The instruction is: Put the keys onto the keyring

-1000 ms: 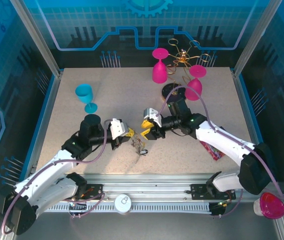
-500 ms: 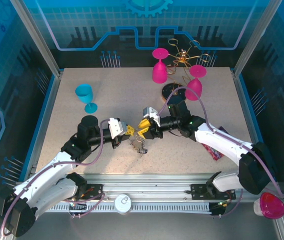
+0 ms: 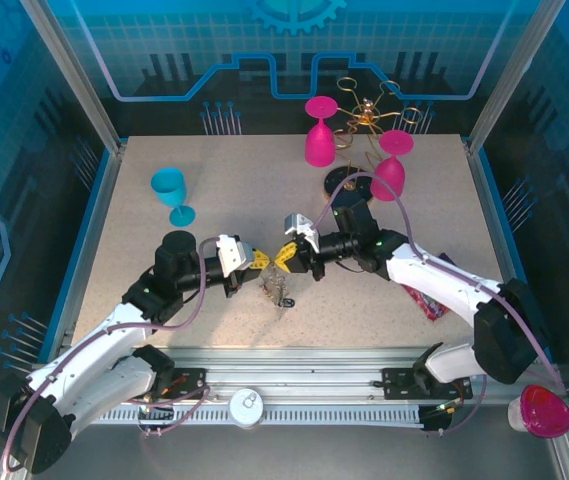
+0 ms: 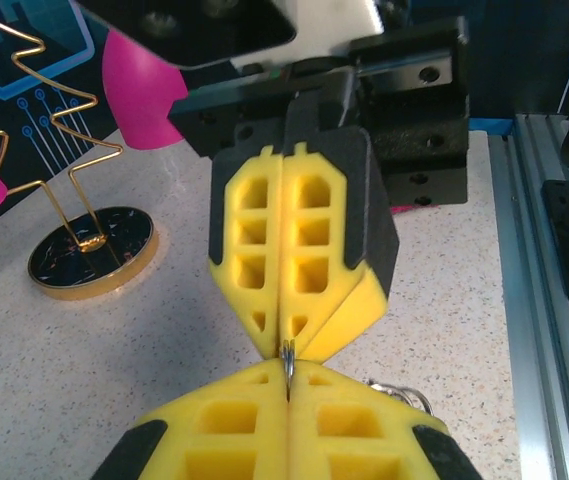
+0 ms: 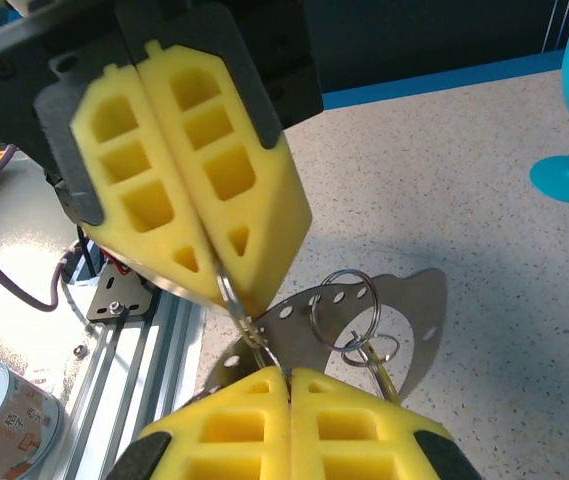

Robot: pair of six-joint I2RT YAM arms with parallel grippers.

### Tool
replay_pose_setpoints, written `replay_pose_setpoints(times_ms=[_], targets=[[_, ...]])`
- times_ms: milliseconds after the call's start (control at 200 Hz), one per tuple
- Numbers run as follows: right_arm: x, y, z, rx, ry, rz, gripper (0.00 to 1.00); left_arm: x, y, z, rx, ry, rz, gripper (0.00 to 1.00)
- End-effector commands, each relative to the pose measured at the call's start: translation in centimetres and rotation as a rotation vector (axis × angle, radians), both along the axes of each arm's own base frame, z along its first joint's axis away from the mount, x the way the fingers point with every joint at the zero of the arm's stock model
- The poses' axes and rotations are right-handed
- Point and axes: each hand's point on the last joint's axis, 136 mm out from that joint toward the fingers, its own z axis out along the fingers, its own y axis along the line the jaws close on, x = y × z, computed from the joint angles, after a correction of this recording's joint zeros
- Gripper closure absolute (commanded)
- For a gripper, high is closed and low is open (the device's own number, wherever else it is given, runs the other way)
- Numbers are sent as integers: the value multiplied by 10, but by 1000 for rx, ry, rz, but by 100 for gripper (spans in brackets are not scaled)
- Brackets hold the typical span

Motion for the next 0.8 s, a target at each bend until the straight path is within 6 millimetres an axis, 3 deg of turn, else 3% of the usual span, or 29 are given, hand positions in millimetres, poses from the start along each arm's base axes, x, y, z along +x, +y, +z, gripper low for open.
replay_pose_setpoints(times_ms=[0, 45, 140, 295, 505, 796], targets=[[2, 5, -3, -13, 53, 12, 100, -9, -8, 37, -102, -92, -76, 100], [0, 8, -1, -6, 60, 31, 99, -8, -9, 39, -107, -96, -79, 100], [0, 11, 6, 13, 55, 41, 85, -6, -9, 38, -104, -95, -74, 100], [6, -2, 15, 58, -4, -14, 71, -4, -6, 26, -71, -86, -51, 100], [-2, -11, 22, 87, -90, -3, 66, -3, -6, 21, -62, -84, -49, 100], [-5, 2, 30, 127, -95, 43, 65, -2, -7, 23, -68, -87, -50, 100]])
